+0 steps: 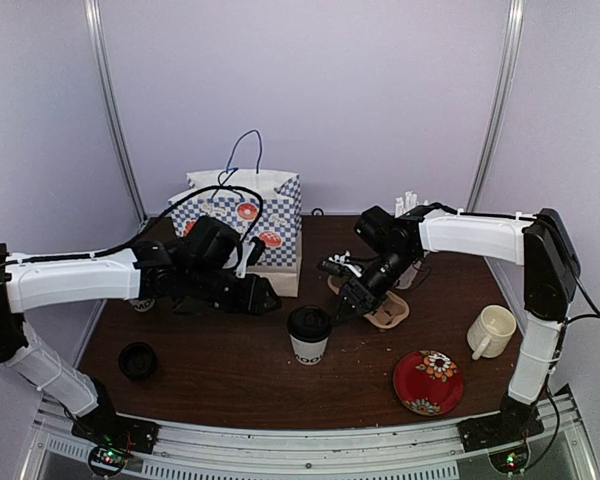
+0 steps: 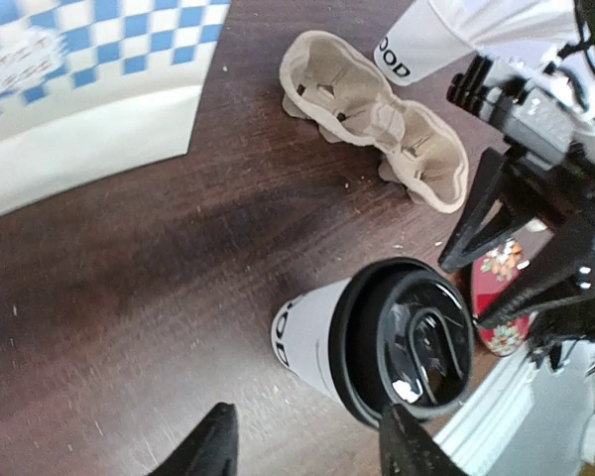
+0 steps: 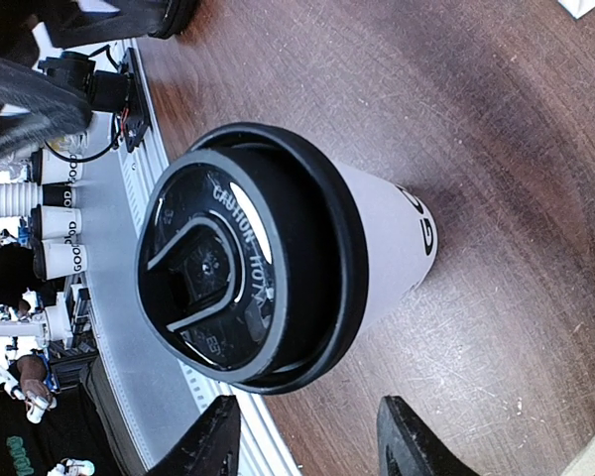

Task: Pack the takeout coffee

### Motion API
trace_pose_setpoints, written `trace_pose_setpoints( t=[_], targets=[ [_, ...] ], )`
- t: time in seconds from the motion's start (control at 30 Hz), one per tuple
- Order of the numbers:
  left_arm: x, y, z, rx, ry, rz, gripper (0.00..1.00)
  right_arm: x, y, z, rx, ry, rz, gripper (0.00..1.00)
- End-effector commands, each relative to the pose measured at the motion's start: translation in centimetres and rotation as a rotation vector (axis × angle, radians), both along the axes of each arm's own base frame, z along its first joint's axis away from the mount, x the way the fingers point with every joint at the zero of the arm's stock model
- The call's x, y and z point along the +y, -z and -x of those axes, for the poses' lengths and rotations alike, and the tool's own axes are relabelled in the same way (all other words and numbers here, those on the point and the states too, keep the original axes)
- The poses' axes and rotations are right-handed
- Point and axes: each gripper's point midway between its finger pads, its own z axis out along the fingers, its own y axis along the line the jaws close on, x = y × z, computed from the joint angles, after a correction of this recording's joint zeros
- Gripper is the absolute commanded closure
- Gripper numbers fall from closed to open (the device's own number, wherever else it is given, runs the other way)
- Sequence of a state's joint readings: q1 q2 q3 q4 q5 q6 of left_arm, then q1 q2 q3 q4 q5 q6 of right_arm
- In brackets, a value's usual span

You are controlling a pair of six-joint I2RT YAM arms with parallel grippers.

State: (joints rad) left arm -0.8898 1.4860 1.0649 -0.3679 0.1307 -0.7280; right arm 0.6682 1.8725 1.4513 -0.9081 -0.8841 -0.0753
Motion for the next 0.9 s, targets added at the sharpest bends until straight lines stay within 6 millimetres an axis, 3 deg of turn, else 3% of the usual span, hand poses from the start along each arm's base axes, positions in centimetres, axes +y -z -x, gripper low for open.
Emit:
trace_pose_setpoints(
  t=[0.0, 0.1, 0.47, 0.87],
  targets=[
    [1.0, 0.1, 1.2, 0.092, -0.083, 0.078, 0.53, 0.2, -1.2, -0.3, -0.013, -0.003, -0.033, 0.5],
    [0.0, 1.3, 2.2, 0.17, -0.062, 0.132, 0.55, 0.3, -0.8, -0.6, 0.003, 0.007, -0.031, 0.53],
    [-2.2, 1.7, 1.7, 0.197, -0.03, 0.205, 0.56, 0.4, -0.1, -0.9, 0.026, 0.012, -0.019, 0.56],
    [-2.3, 2.9, 0.8, 0.214, -0.062, 0.203, 0.55, 0.4, 0.7, -1.3, 0.036, 0.021, -0.004, 0.57]
  ],
)
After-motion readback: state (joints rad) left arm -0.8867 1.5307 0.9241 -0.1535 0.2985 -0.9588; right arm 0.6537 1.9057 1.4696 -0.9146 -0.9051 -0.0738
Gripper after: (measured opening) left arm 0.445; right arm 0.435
